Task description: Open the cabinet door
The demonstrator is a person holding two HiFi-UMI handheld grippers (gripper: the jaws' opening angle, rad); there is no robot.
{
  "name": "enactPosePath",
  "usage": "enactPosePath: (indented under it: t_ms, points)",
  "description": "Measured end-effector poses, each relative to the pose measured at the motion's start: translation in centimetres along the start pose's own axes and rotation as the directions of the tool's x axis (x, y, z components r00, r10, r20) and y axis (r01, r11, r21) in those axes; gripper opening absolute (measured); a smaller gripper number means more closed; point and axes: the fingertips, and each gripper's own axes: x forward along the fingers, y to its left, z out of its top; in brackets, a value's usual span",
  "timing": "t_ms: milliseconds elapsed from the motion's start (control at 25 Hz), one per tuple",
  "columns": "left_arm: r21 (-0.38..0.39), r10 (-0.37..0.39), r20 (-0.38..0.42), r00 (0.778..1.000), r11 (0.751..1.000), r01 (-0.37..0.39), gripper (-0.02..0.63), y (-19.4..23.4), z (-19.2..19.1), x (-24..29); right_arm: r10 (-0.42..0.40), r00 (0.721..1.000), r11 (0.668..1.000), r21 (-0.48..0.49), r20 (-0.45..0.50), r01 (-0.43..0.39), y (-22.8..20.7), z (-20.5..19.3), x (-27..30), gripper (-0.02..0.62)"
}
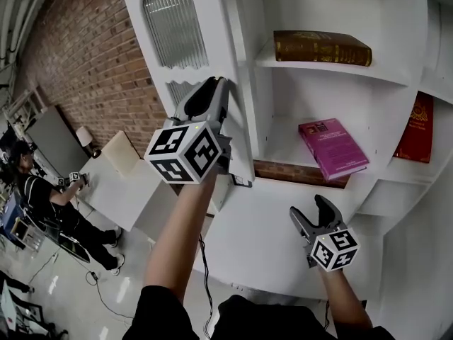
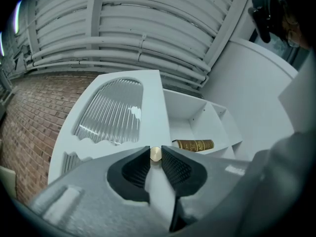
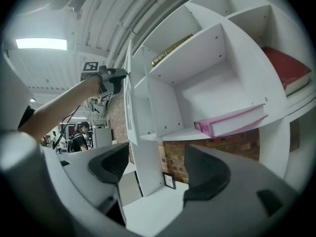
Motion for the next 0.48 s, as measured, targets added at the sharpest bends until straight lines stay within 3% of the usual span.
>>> enactPosePath:
  t_ms: [160,320,480]
  points:
    - [-0.009,0.015,0.008,1.0,1.0,-0.015,0.08,0.1,0.3,-1.2,0.053,0.998,0.999,0.009,0.036,-0.053,2.0,0.1,0.5,0.348]
    - [-0.013,0.012,0.01,1.0,1.0,-0.012,0.08,0.2,0.5,-1.5,0.066,0.998,0.998,-0.022,-0.004,-0.066,2.9,-0.9,2.1,0.348]
    - [-0.015,0.01,0.004,1.0,1.0,-0.01,0.08,0.2,0.4,-1.5,0.1,0.995,0.995,0.005,0.001,-0.1,4.3,-1.8,4.2,0.348]
